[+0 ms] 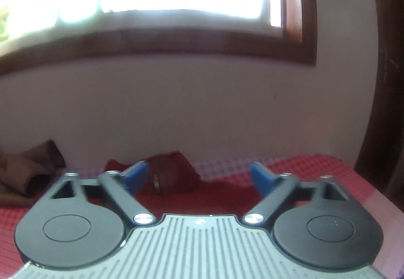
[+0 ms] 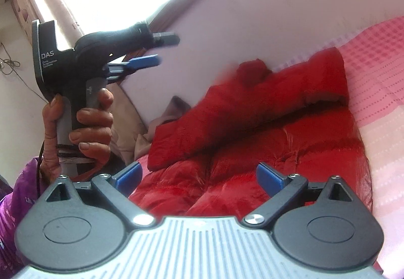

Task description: Fold large clothes

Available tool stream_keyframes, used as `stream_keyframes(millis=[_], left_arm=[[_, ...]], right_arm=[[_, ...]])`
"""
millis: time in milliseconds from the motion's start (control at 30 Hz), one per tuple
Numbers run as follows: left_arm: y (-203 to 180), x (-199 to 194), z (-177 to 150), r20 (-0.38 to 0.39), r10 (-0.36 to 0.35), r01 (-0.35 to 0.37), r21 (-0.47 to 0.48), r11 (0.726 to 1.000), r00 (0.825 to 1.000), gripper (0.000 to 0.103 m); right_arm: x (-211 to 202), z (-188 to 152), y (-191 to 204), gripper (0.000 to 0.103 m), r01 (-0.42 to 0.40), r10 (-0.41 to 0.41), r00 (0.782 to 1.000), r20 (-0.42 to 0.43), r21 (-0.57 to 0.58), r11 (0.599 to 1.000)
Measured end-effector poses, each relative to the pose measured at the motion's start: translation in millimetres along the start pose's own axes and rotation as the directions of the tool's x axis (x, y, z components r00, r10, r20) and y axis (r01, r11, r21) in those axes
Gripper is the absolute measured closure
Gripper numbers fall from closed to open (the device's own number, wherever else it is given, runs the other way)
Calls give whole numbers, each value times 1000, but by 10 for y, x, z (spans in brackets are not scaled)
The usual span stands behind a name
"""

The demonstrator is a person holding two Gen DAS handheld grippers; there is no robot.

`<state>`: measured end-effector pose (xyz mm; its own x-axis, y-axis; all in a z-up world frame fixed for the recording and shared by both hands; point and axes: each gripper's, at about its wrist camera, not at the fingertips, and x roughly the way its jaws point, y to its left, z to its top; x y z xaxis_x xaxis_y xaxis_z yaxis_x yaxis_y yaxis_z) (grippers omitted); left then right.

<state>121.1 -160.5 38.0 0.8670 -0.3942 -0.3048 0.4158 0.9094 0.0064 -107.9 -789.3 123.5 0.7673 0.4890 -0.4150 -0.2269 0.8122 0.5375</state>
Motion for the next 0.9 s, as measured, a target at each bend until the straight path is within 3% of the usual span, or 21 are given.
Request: stream_keyframes(millis=[133,267,433,567,600,633,667,733,833,900], left_arm=[[170,-218,-122,1,40,-40,11,999,999,2],[501,-371,-449,-98,107,-109,-16,994,990,2],[961,-506,-974,-234,173,-199,-91,976,957,2],[1162,-534,-1267,-291,254,-288,-82,954,923,2],[1201,-532,-1322,-300,265,-301,-80,950,917,2],[1213,-524,-1364,-303,278,-313,-73,947,912,2],[1228,-520,-1405,-304,298,-331,-61,942,905,2],[1273,-503,-1426,-306,322,-351,-43,936,896,2],[1288,-475,-1395,-311,338,-360,-16,933,889,2],[1235,-451,-1369,-298,353,-366,12,930,887,2]], right_arm=[[-14,143,63,4,10,-10,1000,-6,-38,999],[107,444,76,0,44,-45,999,-6,-134,990],[733,862,-165,0,103,-110,993,-44,-153,983],[1446,966,-315,1,178,-209,966,-153,-192,965],[1587,949,-354,20,188,-223,957,-185,-190,964],[1701,933,-374,55,177,-214,953,-216,-178,968],[1771,922,-361,60,170,-210,949,-236,-178,969],[1784,933,-185,81,174,-229,952,-205,-254,951],[1533,1123,64,82,202,-235,970,-60,-338,919],[1397,1263,94,82,231,-250,968,-6,-356,905]])
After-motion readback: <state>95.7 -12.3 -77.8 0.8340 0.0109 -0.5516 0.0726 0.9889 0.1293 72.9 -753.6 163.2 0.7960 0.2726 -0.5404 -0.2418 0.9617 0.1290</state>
